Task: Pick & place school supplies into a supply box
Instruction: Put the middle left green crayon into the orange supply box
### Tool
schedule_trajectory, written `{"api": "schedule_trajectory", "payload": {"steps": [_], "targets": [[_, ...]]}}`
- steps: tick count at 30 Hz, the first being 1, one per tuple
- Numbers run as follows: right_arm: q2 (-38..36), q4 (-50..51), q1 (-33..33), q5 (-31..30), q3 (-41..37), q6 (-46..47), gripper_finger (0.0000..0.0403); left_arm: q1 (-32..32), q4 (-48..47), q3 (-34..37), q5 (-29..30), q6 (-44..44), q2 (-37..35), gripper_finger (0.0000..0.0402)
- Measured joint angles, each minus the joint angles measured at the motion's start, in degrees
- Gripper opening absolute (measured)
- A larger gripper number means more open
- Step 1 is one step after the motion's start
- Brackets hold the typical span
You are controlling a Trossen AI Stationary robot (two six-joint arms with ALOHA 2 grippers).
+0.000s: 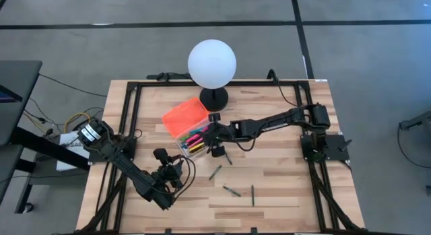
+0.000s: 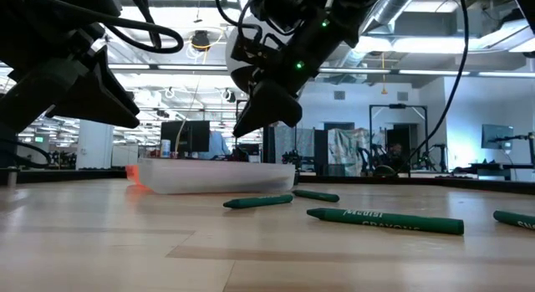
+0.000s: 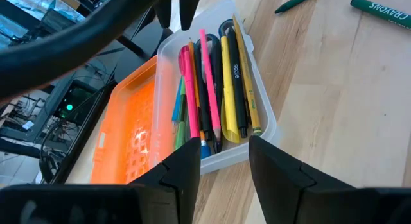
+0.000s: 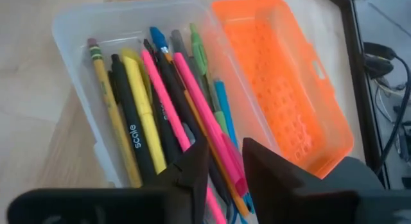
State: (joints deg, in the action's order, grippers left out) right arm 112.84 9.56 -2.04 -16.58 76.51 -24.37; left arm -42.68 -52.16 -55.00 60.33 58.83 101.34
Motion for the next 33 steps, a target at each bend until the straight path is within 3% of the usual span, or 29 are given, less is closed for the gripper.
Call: {"api": "schedule_trajectory", "payload": {"steps": [7,13,17,21,27,33], "targets": [[-1.2,2.5,-1.5,-3.1,0.0,1.5,0.0112,0.0,0.0,0.0,0.0,0.0,0.0,0.0127],[-4.3,13.5,-2.9,-3.0,0.0,5.1,0.0113,0.0,0.4,0.0,-0.4,0.1,0.0,0.0127],[-8.7,13.6,-3.2,-2.9,-4.2,6.8,0.0113,0.0,0.9,0.0,-0.6,0.3,0.0,0.0127],[-16.1,5.9,-3.6,-2.5,-13.4,7.8,0.0113,0.0,3.1,0.0,-0.7,-0.6,0.0,0.0127],[-31.1,-13.8,-5.2,0.4,-32.7,9.3,0.0113,0.0,7.4,0.0,-0.5,-4.2,0.0,0.0127],[-42.8,-39.8,-10.3,1.9,-51.8,11.1,0.0113,1.9,23.1,0.0,2.0,-15.7,0.0,0.0127]]}}
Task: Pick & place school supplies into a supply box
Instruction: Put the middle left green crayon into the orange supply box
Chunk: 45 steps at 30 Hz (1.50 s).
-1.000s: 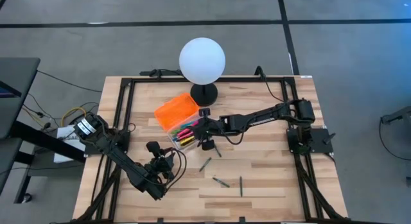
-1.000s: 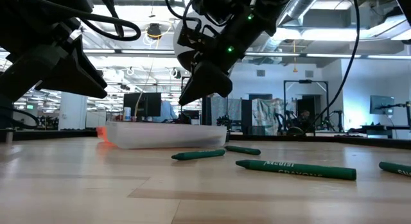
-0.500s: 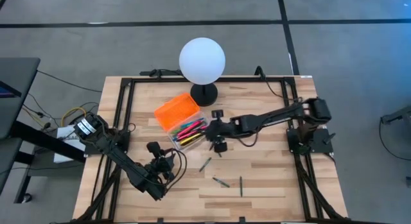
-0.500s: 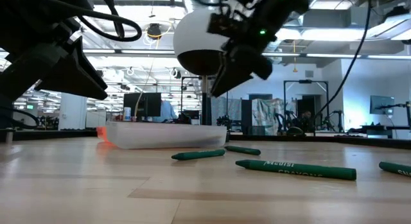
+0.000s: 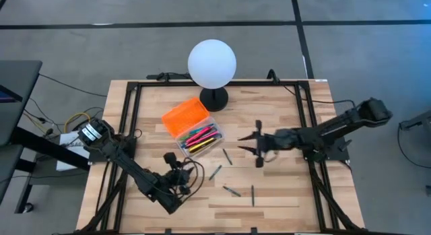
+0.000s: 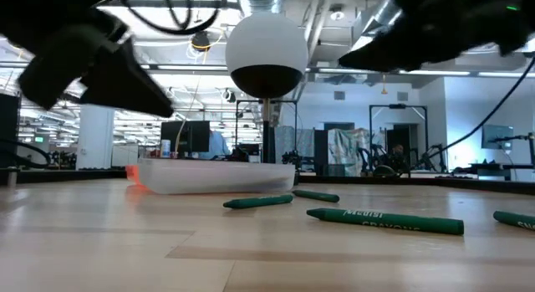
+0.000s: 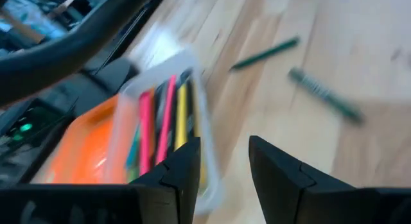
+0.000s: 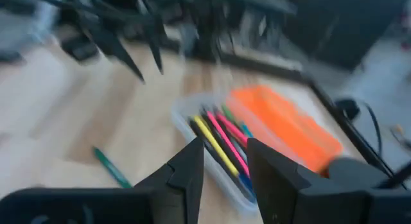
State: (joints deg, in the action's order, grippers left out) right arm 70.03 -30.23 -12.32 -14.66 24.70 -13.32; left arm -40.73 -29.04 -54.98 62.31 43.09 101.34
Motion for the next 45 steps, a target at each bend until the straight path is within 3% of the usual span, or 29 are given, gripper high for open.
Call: {"api": "schedule_trajectory", "payload": {"steps": [5,8,22,30,37,45], "targets": [[-2.4,-18.3,-4.5,-0.2,-10.4,-0.2,0.0113,3.5,19.3,0.0,-5.1,-16.3,0.0,0.0127],[-2.3,-25.0,-5.9,-0.2,-13.8,-0.1,0.0113,5.9,26.7,0.0,-10.5,-21.4,0.0,0.0127],[1.7,-30.9,-11.5,-0.4,-15.3,3.3,0.0113,14.4,33.6,0.0,-22.8,-16.5,0.0,0.0127],[11.3,-38.8,-12.3,-0.4,-15.3,2.9,0.0113,14.6,36.2,0.0,-23.0,-18.1,0.1,0.0127],[20.2,-49.0,-12.3,-0.4,-15.2,0.8,0.0113,14.6,43.4,0.0,-23.4,-19.2,7.2,0.0127],[24.8,-52.9,-12.3,-0.7,-15.2,0.8,0.0113,14.7,42.8,0.0,-22.7,-15.5,9.5,0.0127]]}}
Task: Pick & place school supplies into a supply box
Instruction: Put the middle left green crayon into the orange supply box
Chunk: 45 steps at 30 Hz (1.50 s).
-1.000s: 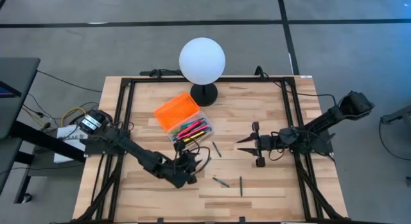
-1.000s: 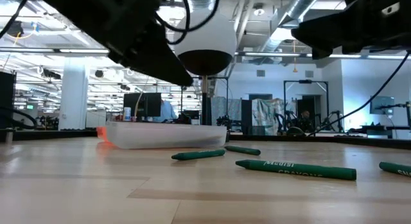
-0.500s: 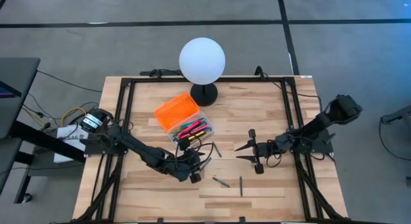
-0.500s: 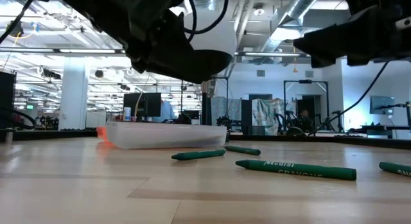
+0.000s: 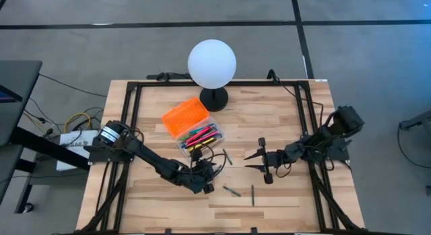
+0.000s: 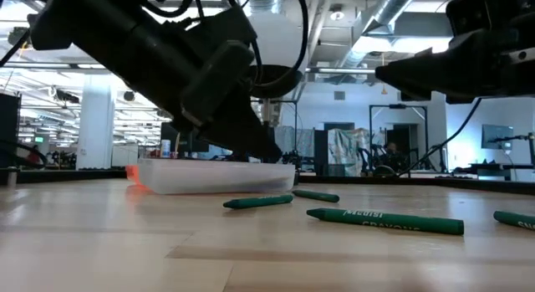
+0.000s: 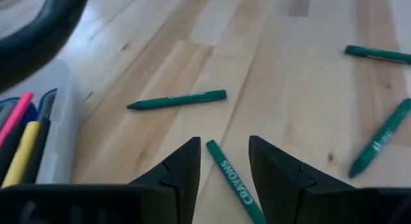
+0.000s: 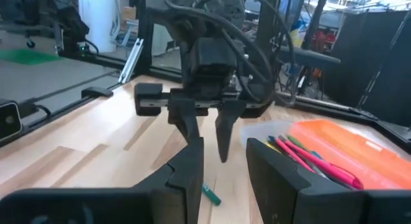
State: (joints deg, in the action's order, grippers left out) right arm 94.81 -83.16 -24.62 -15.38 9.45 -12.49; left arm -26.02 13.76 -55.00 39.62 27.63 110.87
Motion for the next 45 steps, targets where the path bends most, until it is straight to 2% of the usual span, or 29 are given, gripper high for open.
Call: {"api": "schedule_trajectory", "payload": {"steps": [5,14,21,29,38,41,45], "targets": [[0.2,0.0,0.0,-0.1,0.0,0.0,0.0113,0.2,-0.3,0.0,-1.0,1.1,0.2,0.0127],[0.2,0.8,0.0,-0.1,0.0,0.5,0.0113,0.3,2.4,-1.5,-2.6,2.2,7.1,0.0127],[0.2,0.9,-0.1,-0.1,0.0,0.5,0.0113,0.4,1.6,-1.8,-2.5,2.8,7.3,0.0126],[0.2,2.5,-0.1,0.0,0.0,2.1,0.0113,1.4,-4.6,-2.1,-9.2,3.6,7.0,0.0082],[0.2,3.1,-0.1,0.0,0.0,3.6,0.0113,1.4,-5.6,-2.1,-11.7,2.3,7.0,0.0017],[0.2,4.0,-0.1,0.0,0.0,4.8,0.0113,1.5,-6.6,-2.1,-13.7,3.0,6.9,0.0015],[0.2,5.3,-0.1,0.0,0.1,6.1,0.0113,1.6,-11.5,-3.7,-15.5,6.3,6.8,0.0031]]}}
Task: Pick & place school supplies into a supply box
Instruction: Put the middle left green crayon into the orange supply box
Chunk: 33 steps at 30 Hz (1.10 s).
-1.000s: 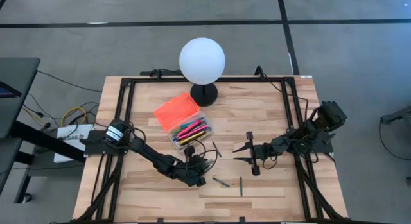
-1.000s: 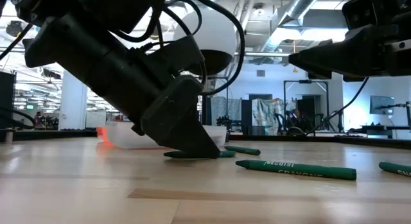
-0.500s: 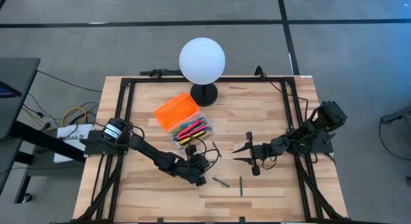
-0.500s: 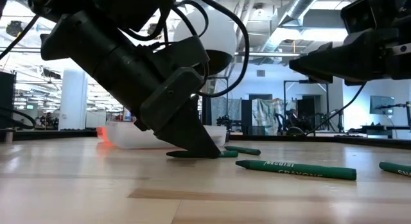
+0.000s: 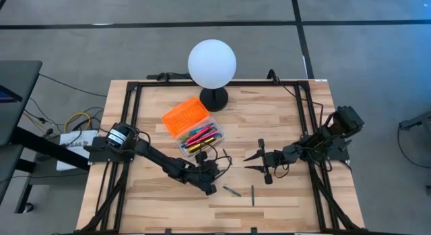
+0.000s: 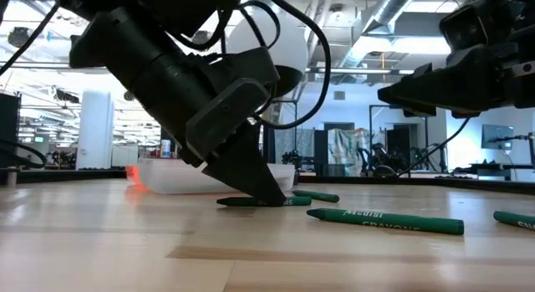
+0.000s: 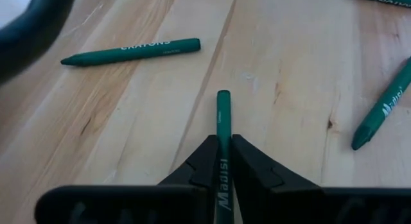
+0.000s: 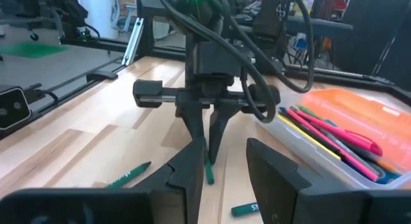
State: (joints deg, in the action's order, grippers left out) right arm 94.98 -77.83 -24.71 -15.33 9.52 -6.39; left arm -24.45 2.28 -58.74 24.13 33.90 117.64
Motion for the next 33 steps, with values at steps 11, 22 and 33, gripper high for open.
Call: {"api": "schedule_trajectory", "payload": {"steps": [11,22,33], "targets": [[0.0,2.5,0.0,0.0,0.0,2.2,0.0113,0.0,-14.1,-6.7,-5.4,1.2,0.0,0.0017],[0.0,3.9,0.0,0.0,0.0,3.5,0.0113,-0.1,-32.9,-15.0,-14.7,2.6,0.1,0.0025],[0.0,4.1,0.0,0.0,0.0,4.0,0.0113,-0.2,-38.5,-16.2,-21.6,4.8,0.0,0.0033]]}}
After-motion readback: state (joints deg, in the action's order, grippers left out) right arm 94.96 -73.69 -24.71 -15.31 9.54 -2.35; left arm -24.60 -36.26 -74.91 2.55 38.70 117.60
